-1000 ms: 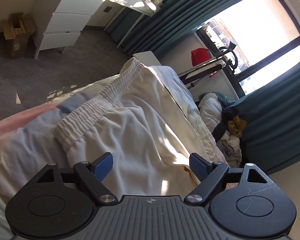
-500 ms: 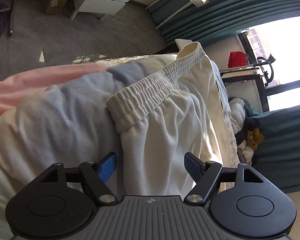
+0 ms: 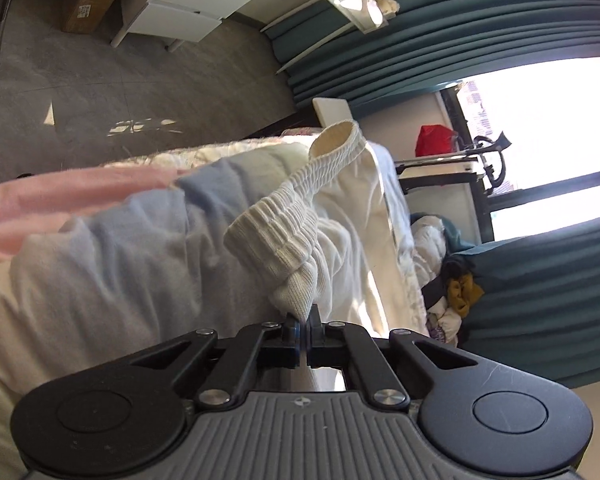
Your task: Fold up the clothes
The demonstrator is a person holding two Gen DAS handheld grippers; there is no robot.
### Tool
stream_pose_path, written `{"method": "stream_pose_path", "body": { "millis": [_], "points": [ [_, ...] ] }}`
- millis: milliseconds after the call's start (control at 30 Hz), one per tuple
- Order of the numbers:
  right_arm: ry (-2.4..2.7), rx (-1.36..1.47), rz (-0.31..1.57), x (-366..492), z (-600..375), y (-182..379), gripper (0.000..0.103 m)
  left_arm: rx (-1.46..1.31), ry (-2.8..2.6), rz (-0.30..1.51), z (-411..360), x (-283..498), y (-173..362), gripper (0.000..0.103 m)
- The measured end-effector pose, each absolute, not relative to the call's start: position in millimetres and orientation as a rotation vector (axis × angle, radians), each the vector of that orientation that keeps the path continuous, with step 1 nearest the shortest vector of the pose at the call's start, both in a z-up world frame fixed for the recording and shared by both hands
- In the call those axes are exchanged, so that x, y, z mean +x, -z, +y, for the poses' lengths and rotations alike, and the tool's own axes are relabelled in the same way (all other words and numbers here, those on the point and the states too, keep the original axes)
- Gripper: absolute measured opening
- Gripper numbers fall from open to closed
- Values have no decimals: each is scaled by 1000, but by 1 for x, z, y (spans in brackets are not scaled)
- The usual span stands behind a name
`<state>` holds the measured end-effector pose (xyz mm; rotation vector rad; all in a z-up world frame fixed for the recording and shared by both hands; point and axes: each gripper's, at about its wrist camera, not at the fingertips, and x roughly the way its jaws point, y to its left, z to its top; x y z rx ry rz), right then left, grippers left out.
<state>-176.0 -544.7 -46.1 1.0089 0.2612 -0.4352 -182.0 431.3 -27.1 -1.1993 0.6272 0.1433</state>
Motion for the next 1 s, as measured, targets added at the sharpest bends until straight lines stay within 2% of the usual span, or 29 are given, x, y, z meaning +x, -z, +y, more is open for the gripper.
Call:
{"method": "stream_pose_path", "body": {
  "millis": [200,533,800,1000],
  "points": [
    [436,1034,237,-158,-548,32,6,-1202,-114,580,444,-171,2,2],
    [450,968,216,-20,-538,-5,6,-1071,-157,598,429,-13,-46,2],
    [517,836,279,137,-529,15,6,-831,-294,693,386,165,-29,2],
    [535,745,416,235,-535,76,7,-739,-391,779,369,262,20,3]
  ]
}}
